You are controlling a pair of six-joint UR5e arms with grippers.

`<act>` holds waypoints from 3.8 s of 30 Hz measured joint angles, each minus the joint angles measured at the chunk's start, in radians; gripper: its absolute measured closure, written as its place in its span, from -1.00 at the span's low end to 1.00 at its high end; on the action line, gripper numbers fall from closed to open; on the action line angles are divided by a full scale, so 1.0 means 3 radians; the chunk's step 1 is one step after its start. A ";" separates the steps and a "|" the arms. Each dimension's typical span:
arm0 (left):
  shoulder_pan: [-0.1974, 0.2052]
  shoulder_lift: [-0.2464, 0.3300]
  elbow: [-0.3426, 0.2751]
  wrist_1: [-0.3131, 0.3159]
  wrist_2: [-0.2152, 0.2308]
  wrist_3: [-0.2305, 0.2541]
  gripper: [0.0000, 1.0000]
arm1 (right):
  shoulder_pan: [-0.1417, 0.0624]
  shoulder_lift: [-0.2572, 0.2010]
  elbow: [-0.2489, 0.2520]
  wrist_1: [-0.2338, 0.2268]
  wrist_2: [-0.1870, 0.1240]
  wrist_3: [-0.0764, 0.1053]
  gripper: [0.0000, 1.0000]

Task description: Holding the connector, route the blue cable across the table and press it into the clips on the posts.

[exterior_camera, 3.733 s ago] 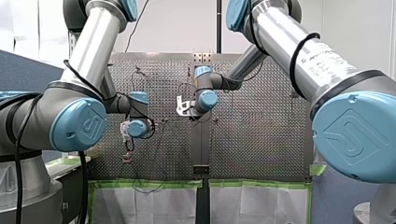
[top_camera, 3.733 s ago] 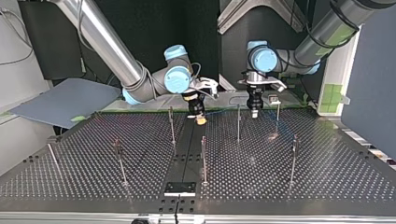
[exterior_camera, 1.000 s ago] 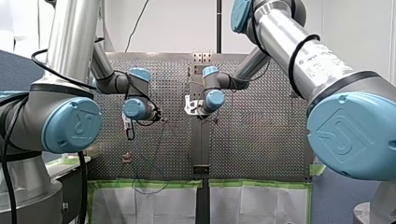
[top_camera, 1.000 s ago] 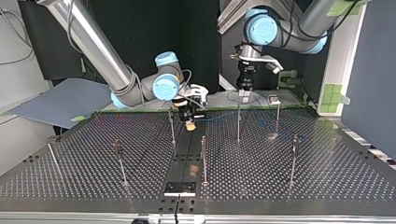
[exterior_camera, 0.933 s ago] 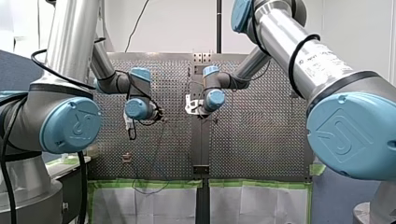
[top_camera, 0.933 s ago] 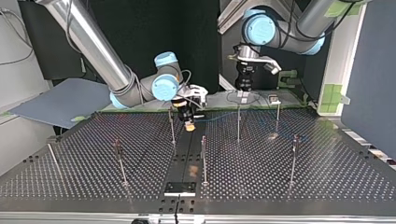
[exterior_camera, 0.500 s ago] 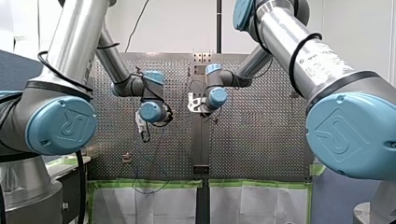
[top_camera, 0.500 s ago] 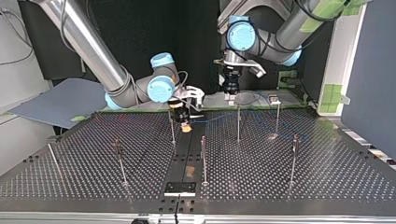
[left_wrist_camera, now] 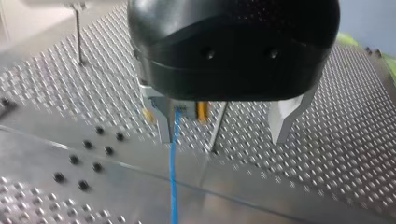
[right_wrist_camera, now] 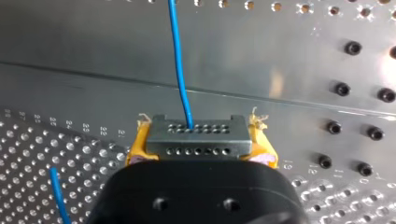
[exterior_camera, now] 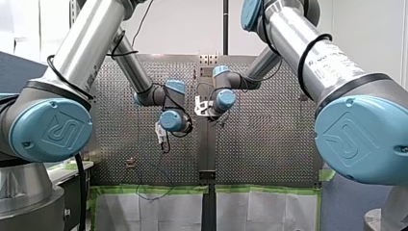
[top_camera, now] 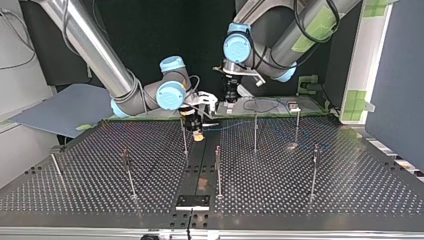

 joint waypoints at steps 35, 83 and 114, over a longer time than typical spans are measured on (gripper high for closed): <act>0.0304 -0.0336 0.0652 -0.0158 -0.0047 0.0022 -1.00 | -0.0031 -0.0057 0.0024 -0.0013 -0.0049 0.0002 1.00; 0.0162 -0.0233 0.0815 -0.0634 -0.0536 0.0100 1.00 | -0.0034 -0.0359 0.0068 0.0143 -0.0124 0.0141 1.00; 0.0055 0.0650 0.0800 -0.0938 -0.0495 0.0142 1.00 | 0.0003 -0.1276 0.0120 0.0326 -0.0112 0.0193 1.00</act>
